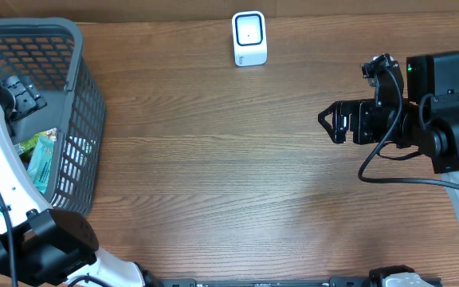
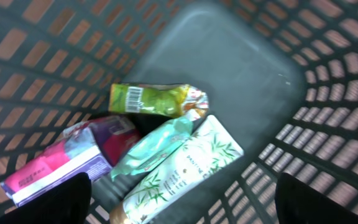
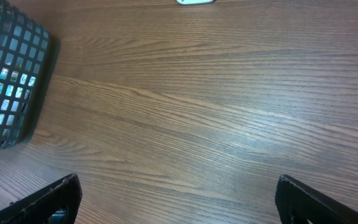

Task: Scan the item barcode

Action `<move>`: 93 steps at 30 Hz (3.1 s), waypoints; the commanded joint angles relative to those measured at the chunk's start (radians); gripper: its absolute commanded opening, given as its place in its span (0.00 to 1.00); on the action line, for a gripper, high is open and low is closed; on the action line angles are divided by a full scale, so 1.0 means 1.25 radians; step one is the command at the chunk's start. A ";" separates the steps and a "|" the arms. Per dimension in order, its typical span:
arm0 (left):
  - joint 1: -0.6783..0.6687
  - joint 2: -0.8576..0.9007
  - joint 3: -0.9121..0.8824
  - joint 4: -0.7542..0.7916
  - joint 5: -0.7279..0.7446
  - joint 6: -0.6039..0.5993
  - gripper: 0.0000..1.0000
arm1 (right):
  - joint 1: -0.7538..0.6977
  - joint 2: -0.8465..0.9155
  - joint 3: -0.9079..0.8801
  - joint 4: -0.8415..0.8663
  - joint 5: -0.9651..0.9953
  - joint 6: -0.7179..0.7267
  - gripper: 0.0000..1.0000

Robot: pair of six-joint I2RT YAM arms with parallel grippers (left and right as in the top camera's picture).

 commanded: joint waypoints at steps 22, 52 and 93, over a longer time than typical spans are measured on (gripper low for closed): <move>0.084 0.128 0.011 -0.053 0.051 0.254 1.00 | 0.004 -0.011 0.021 0.008 0.003 -0.004 1.00; 0.177 0.274 0.011 -0.097 -0.062 0.258 0.87 | 0.004 -0.006 0.021 0.000 0.004 -0.004 1.00; -0.306 0.106 0.675 -0.310 0.269 0.111 0.04 | 0.004 0.026 0.021 0.020 -0.006 0.000 1.00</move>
